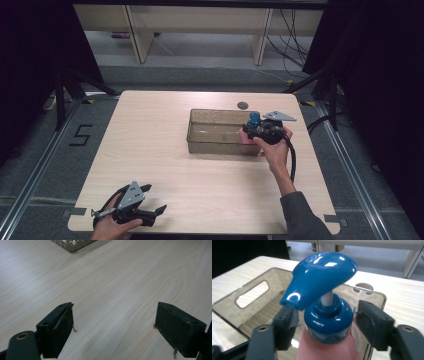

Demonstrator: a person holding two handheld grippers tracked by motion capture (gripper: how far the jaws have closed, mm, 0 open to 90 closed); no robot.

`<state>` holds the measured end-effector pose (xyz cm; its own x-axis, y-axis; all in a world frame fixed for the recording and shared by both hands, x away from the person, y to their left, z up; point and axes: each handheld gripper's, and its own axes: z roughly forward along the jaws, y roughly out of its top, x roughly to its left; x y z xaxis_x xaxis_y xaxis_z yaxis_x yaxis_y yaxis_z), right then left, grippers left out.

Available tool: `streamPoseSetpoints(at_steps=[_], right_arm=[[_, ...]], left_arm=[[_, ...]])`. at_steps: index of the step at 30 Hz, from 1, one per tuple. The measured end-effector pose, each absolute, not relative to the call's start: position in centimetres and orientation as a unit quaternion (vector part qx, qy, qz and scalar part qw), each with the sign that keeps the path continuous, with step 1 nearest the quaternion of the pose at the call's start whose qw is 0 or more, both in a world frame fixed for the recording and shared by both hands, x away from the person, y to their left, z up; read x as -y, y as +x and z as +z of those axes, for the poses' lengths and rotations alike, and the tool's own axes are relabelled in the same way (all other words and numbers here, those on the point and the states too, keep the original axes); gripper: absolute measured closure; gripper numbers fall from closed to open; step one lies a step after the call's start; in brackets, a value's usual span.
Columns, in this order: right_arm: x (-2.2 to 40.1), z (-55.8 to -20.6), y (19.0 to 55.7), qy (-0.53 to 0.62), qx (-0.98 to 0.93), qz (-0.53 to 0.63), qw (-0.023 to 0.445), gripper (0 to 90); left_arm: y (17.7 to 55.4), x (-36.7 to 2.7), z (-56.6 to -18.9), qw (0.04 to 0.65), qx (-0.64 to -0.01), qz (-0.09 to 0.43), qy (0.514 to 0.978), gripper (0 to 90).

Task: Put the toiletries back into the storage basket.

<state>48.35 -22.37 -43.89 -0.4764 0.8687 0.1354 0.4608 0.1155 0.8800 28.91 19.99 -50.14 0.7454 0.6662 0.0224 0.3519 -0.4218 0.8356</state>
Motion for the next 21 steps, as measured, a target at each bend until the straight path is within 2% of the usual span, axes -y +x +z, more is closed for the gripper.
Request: streamPoseSetpoints(at_steps=[6,21], right_arm=[[23.0,-43.0,47.5,0.467,-0.698,0.499,0.214,25.7],[23.4,-42.2,45.7,0.464,-0.697,0.502,0.217,22.2]], left_arm=[[28.9,-20.1,-50.1,0.435,-0.309,0.181,0.826,14.9],[28.9,-20.2,-50.0,0.434,-0.306,0.181,0.828,14.9]])
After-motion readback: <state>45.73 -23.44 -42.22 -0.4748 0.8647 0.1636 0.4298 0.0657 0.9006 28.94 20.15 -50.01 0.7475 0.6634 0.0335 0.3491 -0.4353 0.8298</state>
